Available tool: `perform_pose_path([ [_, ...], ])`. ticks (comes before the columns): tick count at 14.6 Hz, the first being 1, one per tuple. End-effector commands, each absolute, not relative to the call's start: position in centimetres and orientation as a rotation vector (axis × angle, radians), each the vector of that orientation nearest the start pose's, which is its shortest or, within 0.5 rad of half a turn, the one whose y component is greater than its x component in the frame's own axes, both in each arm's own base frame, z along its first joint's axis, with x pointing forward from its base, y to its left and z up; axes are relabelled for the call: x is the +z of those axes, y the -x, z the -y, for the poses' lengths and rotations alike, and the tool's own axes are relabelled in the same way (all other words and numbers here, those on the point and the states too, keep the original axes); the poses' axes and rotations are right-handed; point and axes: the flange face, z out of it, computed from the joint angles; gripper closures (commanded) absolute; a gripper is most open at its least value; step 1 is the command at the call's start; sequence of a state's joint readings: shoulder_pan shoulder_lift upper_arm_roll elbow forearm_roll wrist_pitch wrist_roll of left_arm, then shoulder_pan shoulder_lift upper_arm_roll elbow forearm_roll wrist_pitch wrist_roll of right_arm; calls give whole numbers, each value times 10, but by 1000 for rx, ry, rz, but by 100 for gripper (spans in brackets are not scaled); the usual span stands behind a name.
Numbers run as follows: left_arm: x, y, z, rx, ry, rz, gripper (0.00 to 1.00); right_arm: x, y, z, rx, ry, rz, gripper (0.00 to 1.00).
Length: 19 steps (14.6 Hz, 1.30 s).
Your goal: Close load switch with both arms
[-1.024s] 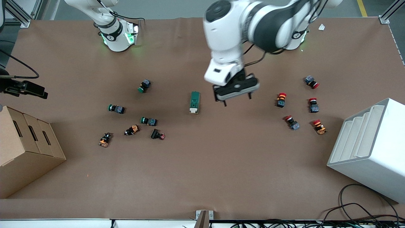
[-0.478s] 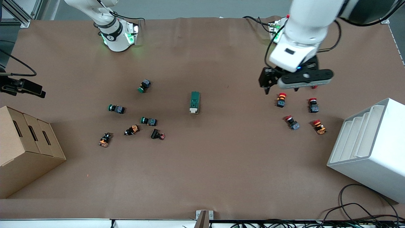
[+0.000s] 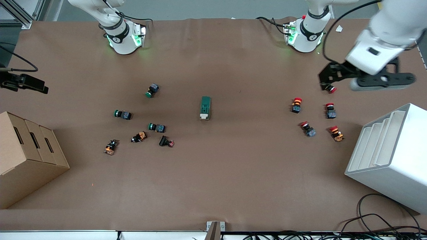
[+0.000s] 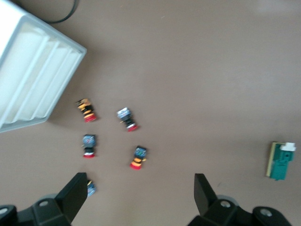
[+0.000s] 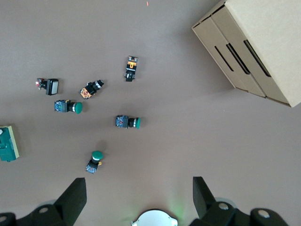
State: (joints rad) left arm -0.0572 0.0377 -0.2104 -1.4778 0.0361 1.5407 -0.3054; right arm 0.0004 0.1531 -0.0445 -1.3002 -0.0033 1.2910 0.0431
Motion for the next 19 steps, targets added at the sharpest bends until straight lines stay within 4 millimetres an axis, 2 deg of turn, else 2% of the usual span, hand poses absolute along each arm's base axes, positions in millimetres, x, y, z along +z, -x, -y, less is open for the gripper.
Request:
perform_pose_path([
  [1, 659, -539, 125, -14, 3127, 39, 0, 652, -554, 22, 254, 3142, -121, 0],
  [2, 660, -542, 117, -16, 3128, 18, 0, 652, -551, 23, 254, 3142, -121, 0],
  [3, 661, -546, 98, -19, 3130, 36, 0, 657, -546, 25, 239, 3142, -129, 0],
  [5, 662, -548, 73, -14, 3144, 27, 0, 660, -538, 28, 227, 3141, -133, 0],
  [9, 672, -539, 45, 6, 3152, -96, 0, 662, -534, 28, 194, 3146, -132, 0],
  [10, 672, -536, 44, 20, 3150, -147, 0, 664, -530, 29, 172, 3147, -137, 0],
  [13, 668, -530, 49, 44, 3149, -148, 0, 663, -518, 27, 128, 3146, -128, 0],
  [16, 665, -523, 59, 52, 3145, -152, 0, 665, -514, 27, 121, 3142, -132, 0],
  [19, 663, -516, 62, 45, 3139, -151, 0, 679, -503, 28, 82, 3142, -135, 0],
])
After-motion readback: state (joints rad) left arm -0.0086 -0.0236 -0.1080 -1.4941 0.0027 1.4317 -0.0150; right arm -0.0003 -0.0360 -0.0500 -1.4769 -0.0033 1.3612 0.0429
